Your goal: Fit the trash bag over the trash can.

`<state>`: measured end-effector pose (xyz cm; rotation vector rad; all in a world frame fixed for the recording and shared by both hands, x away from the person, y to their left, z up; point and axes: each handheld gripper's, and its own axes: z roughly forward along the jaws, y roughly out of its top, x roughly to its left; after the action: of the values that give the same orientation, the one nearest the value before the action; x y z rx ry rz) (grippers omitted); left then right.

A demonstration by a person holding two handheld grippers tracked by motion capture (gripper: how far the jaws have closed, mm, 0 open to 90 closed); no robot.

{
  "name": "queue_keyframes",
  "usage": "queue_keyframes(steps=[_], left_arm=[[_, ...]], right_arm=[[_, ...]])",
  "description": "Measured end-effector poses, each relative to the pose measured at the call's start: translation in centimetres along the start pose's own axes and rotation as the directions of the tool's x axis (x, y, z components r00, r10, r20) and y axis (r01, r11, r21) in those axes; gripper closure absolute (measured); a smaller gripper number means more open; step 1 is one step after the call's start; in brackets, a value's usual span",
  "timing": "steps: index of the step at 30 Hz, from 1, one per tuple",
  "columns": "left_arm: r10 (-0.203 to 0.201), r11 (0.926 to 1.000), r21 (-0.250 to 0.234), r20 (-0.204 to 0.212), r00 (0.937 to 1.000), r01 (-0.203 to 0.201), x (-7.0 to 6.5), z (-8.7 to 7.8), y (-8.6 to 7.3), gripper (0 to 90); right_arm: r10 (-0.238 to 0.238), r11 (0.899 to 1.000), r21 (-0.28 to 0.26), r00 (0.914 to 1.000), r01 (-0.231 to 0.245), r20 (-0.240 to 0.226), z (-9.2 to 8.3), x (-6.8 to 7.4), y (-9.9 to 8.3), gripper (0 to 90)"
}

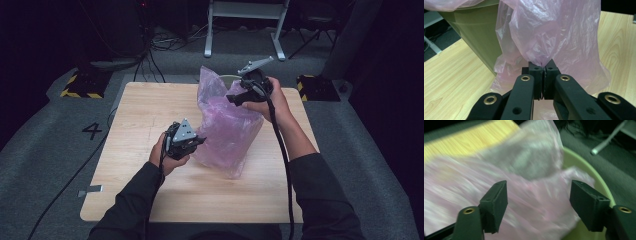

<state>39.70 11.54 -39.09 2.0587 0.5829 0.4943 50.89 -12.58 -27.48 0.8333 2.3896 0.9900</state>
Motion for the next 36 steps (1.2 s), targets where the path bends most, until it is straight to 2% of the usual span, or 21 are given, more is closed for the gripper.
queue_keyframes(steps=[1, 2, 3, 6, 7, 9, 10, 11, 13, 14, 15, 16, 17, 21, 25, 28, 29, 30, 32, 34, 36], left_arm=[[0.005, 1.0000, 0.004, -0.001, 1.0000, -0.005, 0.0, 0.0, 0.1, 88.1], [0.009, 0.9999, 0.010, -0.003, 1.0000, -0.009, 0.0, 0.0, 0.1, 88.0], [0.011, 0.9999, 0.008, -0.007, 0.9999, -0.011, 0.0, 0.0, 0.2, 88.0], [0.021, 0.9998, 0.001, -0.015, 0.9997, -0.021, 0.0, -0.3, 0.5, 88.1], [0.021, 0.9998, -0.006, -0.018, 0.9996, -0.021, 0.0, -0.3, 0.6, 88.0], [0.027, 0.9995, -0.013, -0.026, 0.9993, -0.028, 0.0, -0.5, 0.8, 88.0], [0.031, 0.9993, -0.018, -0.026, 0.9992, -0.032, -0.1, -0.7, 0.9, 87.2], [0.034, 0.9990, -0.026, -0.027, 0.9990, -0.035, -0.1, -0.8, 1.0, 87.2], [0.034, 0.9986, -0.041, -0.026, 0.9991, -0.035, -0.2, -0.9, 1.3, 87.0], [0.036, 0.9984, -0.043, -0.026, 0.9990, -0.037, -0.2, -1.0, 1.3, 86.8], [0.039, 0.9980, -0.049, -0.026, 0.9989, -0.040, -0.2, -1.0, 1.5, 86.8], [0.043, 0.9975, -0.055, -0.027, 0.9987, -0.044, -0.3, -1.0, 1.6, 86.8], [0.044, 0.9974, -0.057, -0.026, 0.9987, -0.045, -0.4, -1.0, 1.7, 86.6], [0.048, 0.9958, -0.077, -0.018, 0.9987, -0.049, -0.5, -0.9, 2.3, 86.2], [0.069, 0.9943, -0.080, -0.014, 0.9975, -0.070, -0.8, -0.6, 2.8, 85.6], [0.078, 0.9940, -0.076, -0.007, 0.9969, -0.078, -1.0, -0.4, 3.1, 85.9], [0.083, 0.9935, -0.077, -0.003, 0.9965, -0.083, -1.1, -0.3, 3.2, 86.9], [0.091, 0.9930, -0.075, -0.002, 0.9958, -0.091, -1.2, -0.2, 3.3, 87.1], [0.099, 0.9925, -0.073, 0.000, 0.9951, -0.099, -1.4, 0.1, 3.5, 87.0], [0.100, 0.9925, -0.071, 0.003, 0.9950, -0.099, -1.6, 0.2, 3.5, 87.1], [0.097, 0.9926, -0.074, 0.006, 0.9952, -0.097, -1.7, 0.3, 3.6, 87.0]], right_arm=[[0.002, 1.000, -0.029, 0.9999, -0.002, -0.014, -0.2, 0.4, 0.3, 28.2], [0.002, 0.997, -0.078, 0.9984, -0.006, -0.056, -0.3, 1.1, 0.7, 26.0], [0.002, 0.997, -0.078, 0.9984, -0.006, -0.056, -0.3, 1.1, 0.7, 26.0], [-0.023, 0.996, -0.092, 0.9965, 0.016, -0.081, 0.0, 2.6, 1.5, 23.6], [-0.045, 0.996, -0.087, 0.9950, 0.037, -0.089, 0.2, 3.1, 1.7, 23.5], [-0.089, 0.995, -0.047, 0.9935, 0.086, -0.071, 0.9, 3.9, 2.1, 23.8], [-0.133, 0.991, 0.007, 0.9895, 0.134, -0.055, 1.6, 4.5, 2.2, 34.9], [-0.133, 0.991, 0.007, 0.9895, 0.134, -0.055, 1.6, 4.5, 2.2, 34.9], [-0.192, 0.981, 0.035, 0.9808, 0.193, -0.036, 2.0, 4.8, 2.2, 46.6], [-0.200, 0.978, 0.047, 0.9793, 0.201, -0.033, 2.1, 4.6, 2.1, 55.9], [-0.188, 0.980, 0.053, 0.9813, 0.190, -0.039, 2.2, 4.5, 2.0, 64.0], [-0.183, 0.980, 0.064, 0.9820, 0.186, -0.047, 2.3, 4.2, 1.9, 67.7], [-0.186, 0.979, 0.080, 0.9814, 0.190, -0.047, 2.4, 4.0, 1.8, 76.5], [-0.209, 0.969, 0.120, 0.9753, 0.217, -0.070, 2.5, 3.4, 1.2, 89.9], [-0.185, 0.971, 0.145, 0.9815, 0.190, -0.050, 2.3, 2.3, 0.6, 90.0], [-0.156, 0.977, 0.140, 0.9868, 0.160, -0.045, 1.7, 1.3, 0.1, 90.0], [-0.144, 0.981, 0.123, 0.9884, 0.149, -0.046, 1.4, 1.1, 0.0, 87.2], [-0.113, 0.989, 0.088, 0.9925, 0.117, -0.046, 1.0, 0.9, 0.1, 79.2], [-0.080, 0.996, 0.031, 0.9946, 0.082, -0.067, 0.3, 0.9, 0.4, 63.5], [-0.070, 0.998, -0.003, 0.9951, 0.070, -0.070, -0.2, 1.5, 0.9, 56.0], [-0.084, 0.996, -0.025, 0.9913, 0.082, -0.101, -0.4, 2.4, 1.4, 47.6]])
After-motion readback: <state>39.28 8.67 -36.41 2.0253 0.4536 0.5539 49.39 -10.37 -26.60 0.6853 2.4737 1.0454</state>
